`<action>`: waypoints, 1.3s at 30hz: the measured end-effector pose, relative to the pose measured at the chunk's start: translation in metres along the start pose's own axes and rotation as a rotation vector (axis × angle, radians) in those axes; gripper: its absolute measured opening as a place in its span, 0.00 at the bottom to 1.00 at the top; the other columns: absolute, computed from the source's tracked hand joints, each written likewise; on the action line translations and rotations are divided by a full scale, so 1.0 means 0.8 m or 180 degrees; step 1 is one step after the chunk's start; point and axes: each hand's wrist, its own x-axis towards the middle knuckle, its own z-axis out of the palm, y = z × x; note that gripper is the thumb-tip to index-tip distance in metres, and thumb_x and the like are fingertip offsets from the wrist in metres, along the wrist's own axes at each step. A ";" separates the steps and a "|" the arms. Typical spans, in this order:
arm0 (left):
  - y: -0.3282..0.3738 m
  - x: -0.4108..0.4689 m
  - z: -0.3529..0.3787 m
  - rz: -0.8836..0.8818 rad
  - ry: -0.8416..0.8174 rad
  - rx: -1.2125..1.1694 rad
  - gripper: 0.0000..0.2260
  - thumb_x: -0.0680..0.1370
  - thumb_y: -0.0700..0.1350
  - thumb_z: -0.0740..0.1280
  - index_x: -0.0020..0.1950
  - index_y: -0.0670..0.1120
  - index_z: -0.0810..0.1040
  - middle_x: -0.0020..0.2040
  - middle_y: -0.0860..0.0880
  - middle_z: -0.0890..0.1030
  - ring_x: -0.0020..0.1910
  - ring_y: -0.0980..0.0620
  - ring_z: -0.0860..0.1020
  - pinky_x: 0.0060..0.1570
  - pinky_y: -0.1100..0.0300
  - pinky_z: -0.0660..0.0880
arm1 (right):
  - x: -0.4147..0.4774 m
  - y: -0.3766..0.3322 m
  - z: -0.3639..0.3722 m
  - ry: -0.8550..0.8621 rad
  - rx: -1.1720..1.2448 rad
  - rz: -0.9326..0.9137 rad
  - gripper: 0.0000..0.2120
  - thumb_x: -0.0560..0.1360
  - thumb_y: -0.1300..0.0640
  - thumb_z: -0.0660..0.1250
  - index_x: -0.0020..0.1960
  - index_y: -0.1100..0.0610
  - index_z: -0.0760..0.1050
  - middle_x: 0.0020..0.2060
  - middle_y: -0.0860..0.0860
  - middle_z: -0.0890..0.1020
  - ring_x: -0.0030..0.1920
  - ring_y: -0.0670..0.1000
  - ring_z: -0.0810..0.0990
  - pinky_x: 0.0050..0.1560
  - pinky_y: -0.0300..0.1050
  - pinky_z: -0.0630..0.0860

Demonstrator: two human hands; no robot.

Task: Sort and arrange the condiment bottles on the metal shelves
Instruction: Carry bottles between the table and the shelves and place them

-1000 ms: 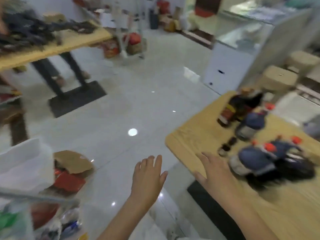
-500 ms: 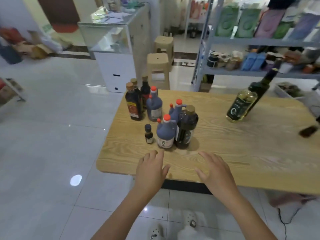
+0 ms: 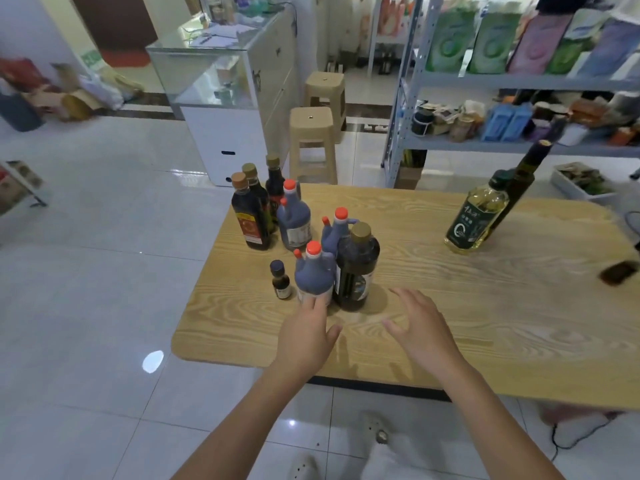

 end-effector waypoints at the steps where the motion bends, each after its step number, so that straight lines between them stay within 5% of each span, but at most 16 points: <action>1: 0.013 0.009 0.003 0.0025 -0.0004 0.0006 0.25 0.79 0.54 0.62 0.73 0.48 0.61 0.67 0.49 0.70 0.64 0.49 0.71 0.56 0.57 0.71 | 0.009 0.008 -0.006 -0.0001 0.0005 -0.0011 0.28 0.75 0.49 0.66 0.73 0.50 0.62 0.70 0.46 0.67 0.70 0.48 0.64 0.69 0.47 0.63; 11: 0.211 0.137 0.100 0.0185 -0.0244 0.0345 0.24 0.80 0.55 0.58 0.74 0.49 0.59 0.68 0.48 0.69 0.65 0.46 0.69 0.59 0.54 0.68 | 0.104 0.209 -0.112 -0.0060 -0.0040 0.0185 0.27 0.76 0.49 0.65 0.72 0.49 0.63 0.70 0.47 0.67 0.70 0.48 0.63 0.69 0.45 0.61; 22: 0.428 0.271 0.191 0.0456 -0.0519 0.0499 0.24 0.80 0.55 0.59 0.74 0.50 0.59 0.69 0.49 0.69 0.66 0.47 0.69 0.59 0.54 0.70 | 0.127 0.493 -0.267 0.0051 0.0187 0.1169 0.25 0.77 0.49 0.65 0.72 0.49 0.63 0.70 0.47 0.67 0.71 0.50 0.63 0.68 0.47 0.64; 27: 0.470 0.300 0.219 0.0501 -0.0689 0.0604 0.25 0.80 0.55 0.59 0.74 0.50 0.59 0.71 0.49 0.67 0.67 0.48 0.69 0.61 0.54 0.70 | 0.137 0.567 -0.294 0.0286 0.0194 0.1445 0.23 0.75 0.52 0.67 0.69 0.53 0.67 0.66 0.51 0.72 0.65 0.53 0.70 0.61 0.52 0.71; 35: 0.497 0.334 0.237 0.0345 -0.0746 0.0714 0.25 0.80 0.55 0.59 0.74 0.50 0.59 0.70 0.49 0.68 0.67 0.48 0.69 0.61 0.54 0.71 | 0.178 0.628 -0.317 0.1141 -0.0006 0.1795 0.23 0.73 0.60 0.70 0.66 0.58 0.69 0.60 0.58 0.70 0.62 0.59 0.68 0.52 0.52 0.73; 39: 0.490 0.340 0.238 0.0238 -0.0743 0.0723 0.25 0.80 0.56 0.59 0.74 0.50 0.60 0.71 0.49 0.68 0.68 0.48 0.69 0.62 0.54 0.71 | 0.193 0.650 -0.313 0.0863 0.0078 0.1642 0.26 0.73 0.62 0.69 0.69 0.54 0.68 0.65 0.56 0.68 0.63 0.59 0.69 0.51 0.52 0.74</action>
